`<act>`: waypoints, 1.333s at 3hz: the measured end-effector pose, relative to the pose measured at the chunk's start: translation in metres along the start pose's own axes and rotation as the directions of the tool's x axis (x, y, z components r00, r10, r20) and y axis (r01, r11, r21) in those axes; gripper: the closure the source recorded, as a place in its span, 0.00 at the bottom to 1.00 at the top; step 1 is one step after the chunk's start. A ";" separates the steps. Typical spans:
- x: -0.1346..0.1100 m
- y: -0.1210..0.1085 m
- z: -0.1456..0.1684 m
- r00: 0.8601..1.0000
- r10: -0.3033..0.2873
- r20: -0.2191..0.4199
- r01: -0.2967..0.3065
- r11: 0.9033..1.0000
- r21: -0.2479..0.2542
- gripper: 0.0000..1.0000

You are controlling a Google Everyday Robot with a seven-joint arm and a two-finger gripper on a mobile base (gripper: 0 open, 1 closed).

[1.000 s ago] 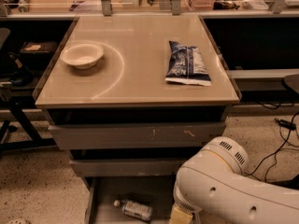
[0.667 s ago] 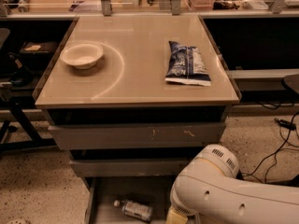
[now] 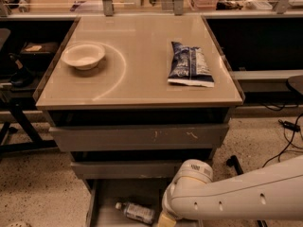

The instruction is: Pick blue plastic bottle from bottom drawer and place on counter

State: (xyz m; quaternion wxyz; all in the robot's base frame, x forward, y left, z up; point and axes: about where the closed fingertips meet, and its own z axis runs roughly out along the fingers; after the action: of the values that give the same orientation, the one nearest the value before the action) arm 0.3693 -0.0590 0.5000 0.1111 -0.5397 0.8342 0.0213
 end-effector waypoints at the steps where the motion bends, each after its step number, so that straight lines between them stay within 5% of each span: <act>1: 0.000 0.000 0.000 1.000 0.000 0.000 0.000 1.000 0.000 0.00; 4: -0.009 0.008 0.116 0.990 0.118 0.082 -0.108 0.987 -0.119 0.00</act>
Offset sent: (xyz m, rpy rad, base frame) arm -0.0087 0.0324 -0.1082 0.1454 0.0807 -0.0474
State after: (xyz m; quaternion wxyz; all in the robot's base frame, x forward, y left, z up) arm 0.3843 -0.0298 0.3885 0.1154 -0.4956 0.8551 0.0993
